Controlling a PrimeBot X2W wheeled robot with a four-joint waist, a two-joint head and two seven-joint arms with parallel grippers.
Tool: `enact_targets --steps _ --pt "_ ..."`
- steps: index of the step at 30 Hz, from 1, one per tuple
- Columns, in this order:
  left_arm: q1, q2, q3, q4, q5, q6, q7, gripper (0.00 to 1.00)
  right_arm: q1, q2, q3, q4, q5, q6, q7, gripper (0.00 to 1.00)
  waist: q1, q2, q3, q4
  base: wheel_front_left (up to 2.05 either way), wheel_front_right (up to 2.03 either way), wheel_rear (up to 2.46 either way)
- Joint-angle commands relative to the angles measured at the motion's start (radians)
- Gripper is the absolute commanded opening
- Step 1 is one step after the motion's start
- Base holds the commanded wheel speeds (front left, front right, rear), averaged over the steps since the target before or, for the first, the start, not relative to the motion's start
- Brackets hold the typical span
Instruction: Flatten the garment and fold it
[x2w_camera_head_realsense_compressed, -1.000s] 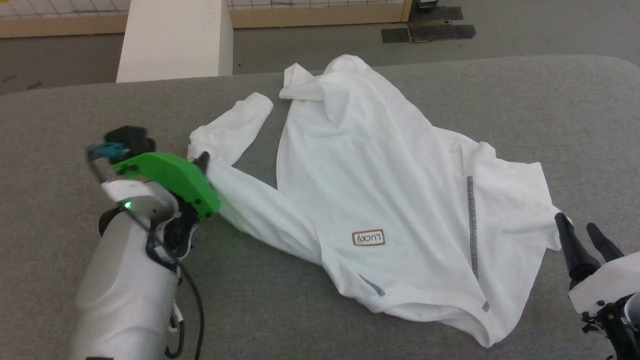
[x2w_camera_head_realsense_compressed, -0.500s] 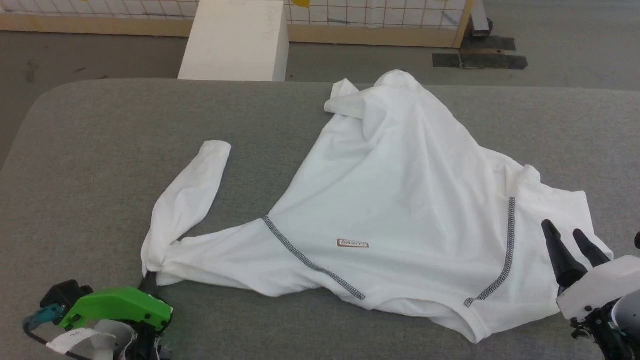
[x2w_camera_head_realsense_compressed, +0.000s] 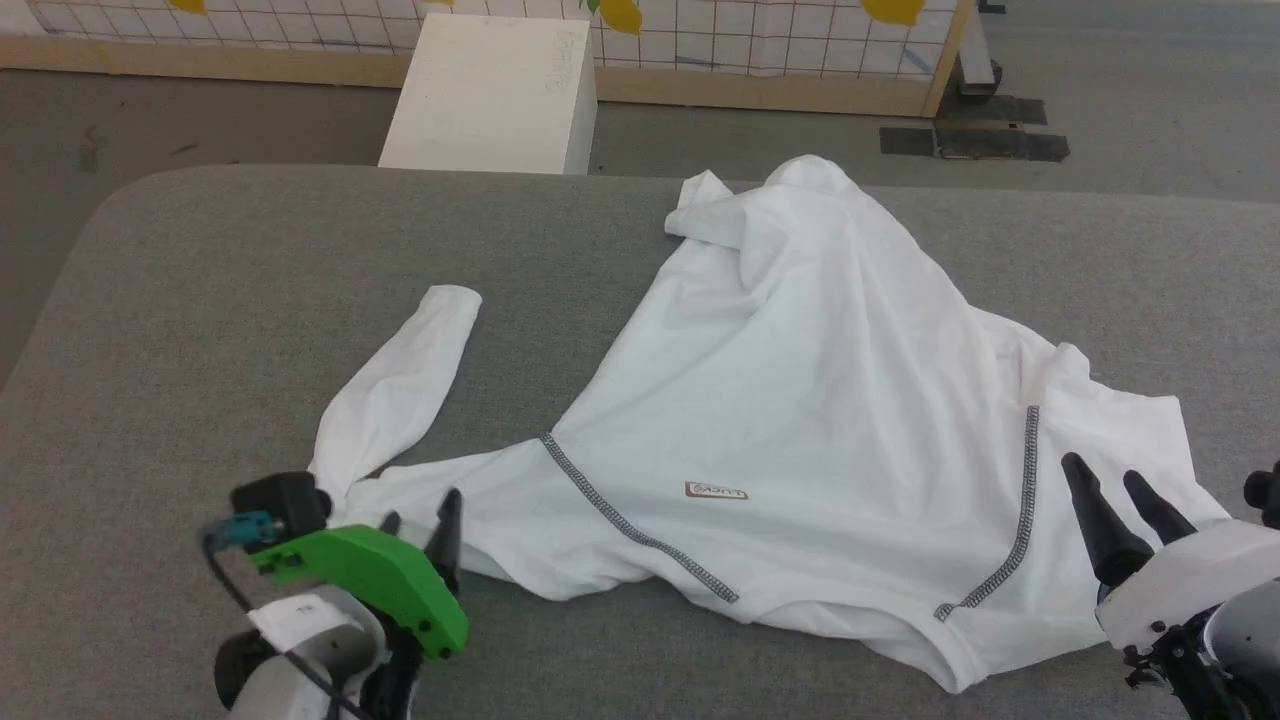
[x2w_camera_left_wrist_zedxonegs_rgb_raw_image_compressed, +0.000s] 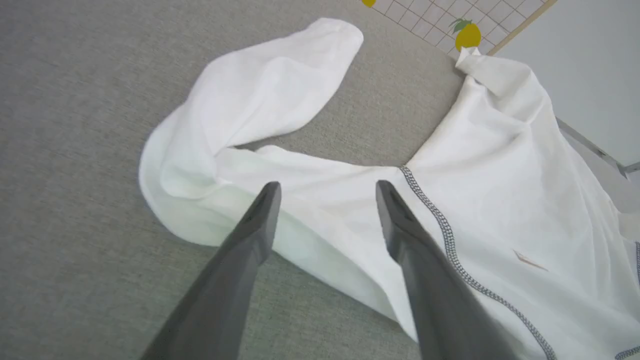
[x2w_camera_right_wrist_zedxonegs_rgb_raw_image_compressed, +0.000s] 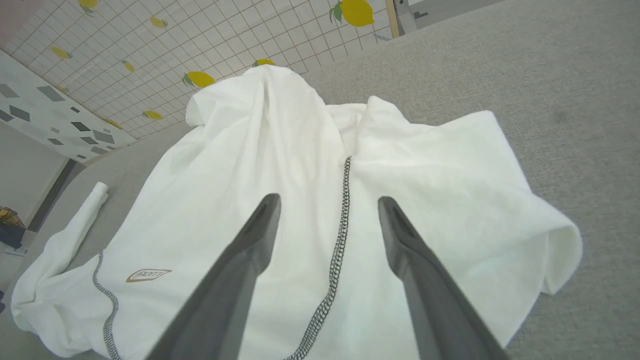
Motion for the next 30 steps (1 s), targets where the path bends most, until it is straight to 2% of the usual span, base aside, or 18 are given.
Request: enact_targets --steps 1,6,10,12,13,14,15,19,22,25,30 --pt "0.018 0.002 -0.021 0.003 -0.002 0.017 0.046 1.0 0.004 0.001 0.002 0.003 0.005 -0.001 -0.008 1.0 0.0 0.0 0.007 -0.007 0.0 0.0 0.0" --pt "0.012 0.012 -0.056 0.038 0.023 0.069 0.133 1.0 -0.007 0.001 0.006 0.007 0.006 -0.001 -0.017 1.0 0.0 0.0 0.019 -0.025 0.0 0.0 0.0" --pt "0.008 0.015 -0.057 0.093 0.031 0.102 0.159 1.0 -0.009 0.001 0.007 0.012 0.006 -0.001 -0.024 1.0 0.0 0.0 0.024 -0.035 0.0 0.0 0.0" --pt "0.003 0.007 -0.054 0.109 0.018 0.093 0.154 1.0 -0.008 0.001 0.008 0.014 0.007 -0.001 -0.028 1.0 0.0 0.0 0.026 -0.038 0.0 0.0 0.0" --pt "0.001 0.001 -0.05 0.113 0.009 0.086 0.147 0.97 -0.008 0.001 0.008 0.016 0.007 -0.001 -0.03 1.0 0.0 0.0 0.027 -0.039 0.0 0.0 0.0" --pt "-0.003 -0.007 -0.045 0.114 0.0 0.075 0.131 0.36 -0.007 0.001 0.009 0.017 0.008 -0.001 -0.033 1.0 0.0 0.0 0.027 -0.038 0.0 0.0 0.0" --pt "-0.005 -0.013 -0.04 0.114 -0.008 0.065 0.117 0.0 -0.006 0.001 0.009 0.018 0.008 -0.001 -0.035 1.0 0.0 0.0 0.028 -0.038 0.0 0.0 0.0" --pt "-0.007 -0.049 0.032 0.088 -0.085 0.026 0.039 0.0 -0.009 0.001 0.013 0.026 0.009 -0.001 -0.039 1.0 0.0 0.0 0.031 -0.031 0.0 0.0 0.0" --pt "0.022 -0.048 0.094 0.045 -0.127 0.021 0.001 0.0 -0.014 0.001 0.016 0.032 0.008 -0.001 -0.041 1.0 0.0 0.0 0.029 -0.022 0.0 0.0 0.0" --pt "0.078 -0.032 0.133 0.012 -0.148 0.041 0.01 0.0 -0.015 0.001 0.015 0.035 0.007 -0.001 -0.041 1.0 0.0 0.0 0.027 -0.011 0.0 0.0 0.0" --pt "0.182 -0.005 0.156 0.006 -0.156 0.099 0.066 0.0 -0.013 0.001 0.015 0.041 0.005 -0.001 -0.041 1.0 0.0 0.0 0.023 0.007 0.0 0.0 0.0"
